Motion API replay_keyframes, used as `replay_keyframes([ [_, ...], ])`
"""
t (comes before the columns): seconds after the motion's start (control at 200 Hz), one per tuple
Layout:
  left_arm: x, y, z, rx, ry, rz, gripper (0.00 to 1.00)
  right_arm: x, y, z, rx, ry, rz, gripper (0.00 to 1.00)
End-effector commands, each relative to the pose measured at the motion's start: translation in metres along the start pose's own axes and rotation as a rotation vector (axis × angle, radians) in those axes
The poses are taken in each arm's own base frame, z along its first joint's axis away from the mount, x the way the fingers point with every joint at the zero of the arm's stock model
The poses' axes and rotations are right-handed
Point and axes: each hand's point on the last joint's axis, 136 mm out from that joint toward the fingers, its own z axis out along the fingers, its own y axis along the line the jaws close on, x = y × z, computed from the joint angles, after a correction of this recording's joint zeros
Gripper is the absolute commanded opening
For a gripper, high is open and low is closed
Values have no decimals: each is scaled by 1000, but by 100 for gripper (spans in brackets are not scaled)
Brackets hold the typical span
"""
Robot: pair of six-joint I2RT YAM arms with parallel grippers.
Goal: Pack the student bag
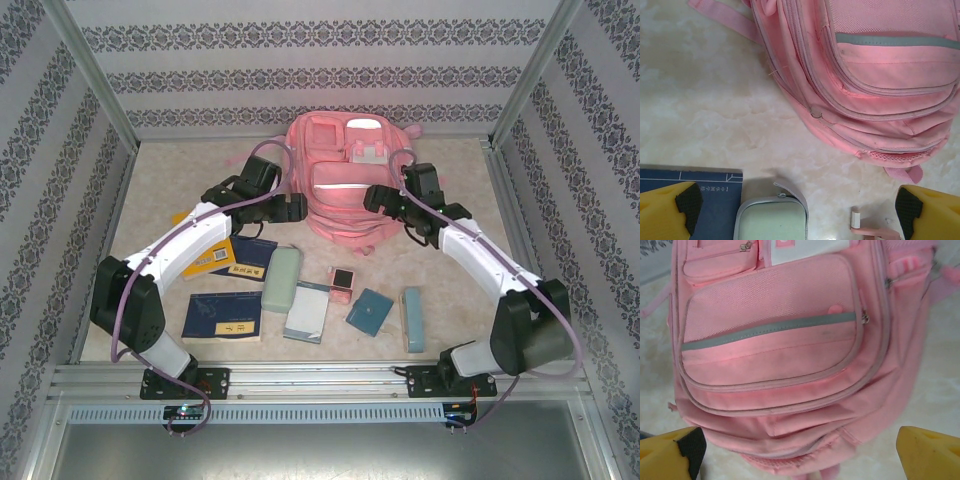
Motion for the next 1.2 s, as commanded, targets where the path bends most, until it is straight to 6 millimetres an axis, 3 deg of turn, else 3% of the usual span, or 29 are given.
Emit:
replay_keyframes([
  [0.0, 6, 3, -2, 9, 20, -25, 100, -8, -19, 22, -97, 29, 278, 98],
  [0.13, 7, -2, -4, 49, 13, -42, 100, -15, -60, 47, -25, 46, 454, 98],
  [0.21, 7, -5, -4, 66, 13, -51, 100, -17, -73, 60, -46, 47, 528, 95],
  [0.405, 5, -6, -8, 69, 1, -51, 100, -18, -77, 98, -120, 135, 617, 87],
  [0.61, 1, -4, -14, 61, -23, -43, 100, -9, -87, 122, -92, 173, 627, 82],
  [0.689, 1, -4, -14, 63, -25, -41, 100, -4, -87, 129, -105, 194, 636, 71],
  [0.984, 6, -6, -7, 72, -1, -49, 100, 5, -70, 124, -203, 173, 695, 4],
  [1.024, 7, -5, -5, 70, 5, -51, 100, 4, -65, 121, -222, 171, 704, 0],
  [1.194, 8, -9, -3, 85, 23, -45, 100, -4, -38, 105, -290, 130, 775, 0],
])
